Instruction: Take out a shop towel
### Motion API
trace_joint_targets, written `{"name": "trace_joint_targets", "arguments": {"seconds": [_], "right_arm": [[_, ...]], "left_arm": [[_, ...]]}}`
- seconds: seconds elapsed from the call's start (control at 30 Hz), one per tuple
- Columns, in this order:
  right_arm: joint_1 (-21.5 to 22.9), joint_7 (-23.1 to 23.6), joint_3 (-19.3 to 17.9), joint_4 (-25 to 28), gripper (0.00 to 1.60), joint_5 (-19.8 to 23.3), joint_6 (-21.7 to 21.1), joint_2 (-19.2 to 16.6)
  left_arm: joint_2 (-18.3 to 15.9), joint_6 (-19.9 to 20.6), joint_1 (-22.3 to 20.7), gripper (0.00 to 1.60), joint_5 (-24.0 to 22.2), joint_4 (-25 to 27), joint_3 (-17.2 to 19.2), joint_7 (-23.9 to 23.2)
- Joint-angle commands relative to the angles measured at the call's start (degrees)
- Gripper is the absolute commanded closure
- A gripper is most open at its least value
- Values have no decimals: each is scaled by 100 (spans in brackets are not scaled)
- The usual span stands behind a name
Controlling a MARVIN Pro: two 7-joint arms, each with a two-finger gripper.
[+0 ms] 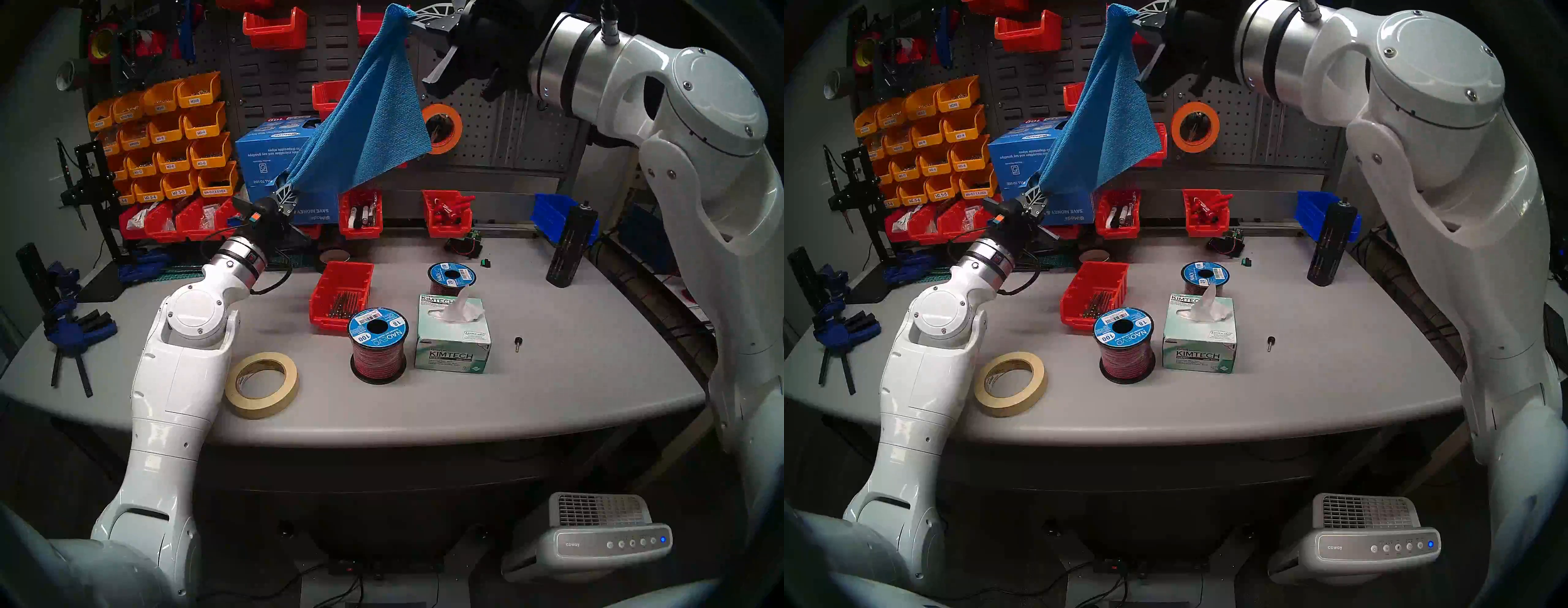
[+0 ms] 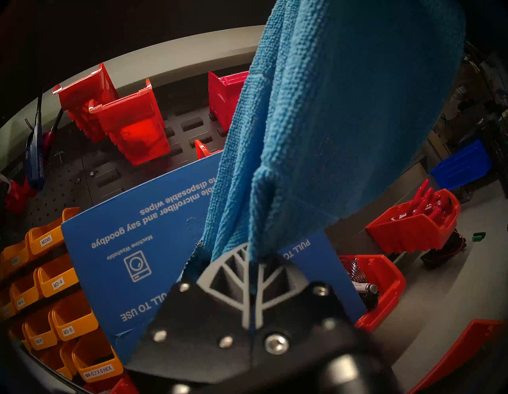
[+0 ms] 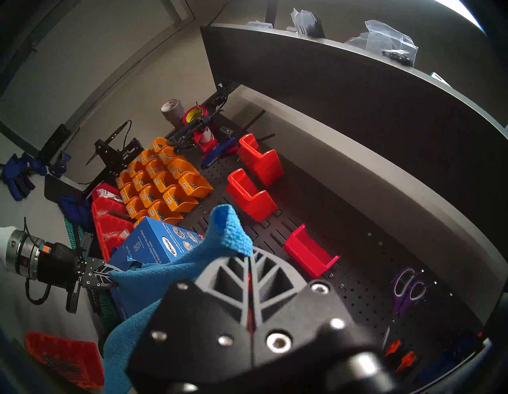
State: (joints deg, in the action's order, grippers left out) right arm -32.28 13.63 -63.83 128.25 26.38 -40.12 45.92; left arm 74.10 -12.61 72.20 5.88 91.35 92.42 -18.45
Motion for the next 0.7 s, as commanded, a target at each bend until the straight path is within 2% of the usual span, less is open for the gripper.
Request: {"name": "trace_joint_targets", "arguments": {"seconds": [0.0,0.2,0.27,0.33,0.4,0.43,0.47,0.5,0.67], "right_arm": [[532,-100,-445,-85,160,-136,38,-72],[781,-19,-576,-192,160,-160,10,-110],[779,8,-720,-212,160,-205,28,-122],[985,48,-719,-289,160,-188,8,-167],[878,93,-888,-250,160,-219,29,-142],[1086,127,-787,-314,160,-179,-15,-186],[826,102,-921,-218,160,-249,51,-149],[1083,177,-807,-298,160,-182,-51,-194],[790,162,-786,-184,160,-65,-186,-135]], "left_arm": [[-12,26,-144,160,-12,6,55,38],[-14,27,-160,160,-13,-9,41,32],[-17,29,-161,160,-17,4,37,25],[-15,29,-165,160,-20,7,33,27],[-11,31,-174,160,-21,3,27,28],[-8,34,-180,160,-22,-2,22,30],[-4,43,-188,160,-23,-6,18,30],[0,56,-200,160,-24,-14,13,32],[20,87,-231,160,-46,-2,5,43]]}}
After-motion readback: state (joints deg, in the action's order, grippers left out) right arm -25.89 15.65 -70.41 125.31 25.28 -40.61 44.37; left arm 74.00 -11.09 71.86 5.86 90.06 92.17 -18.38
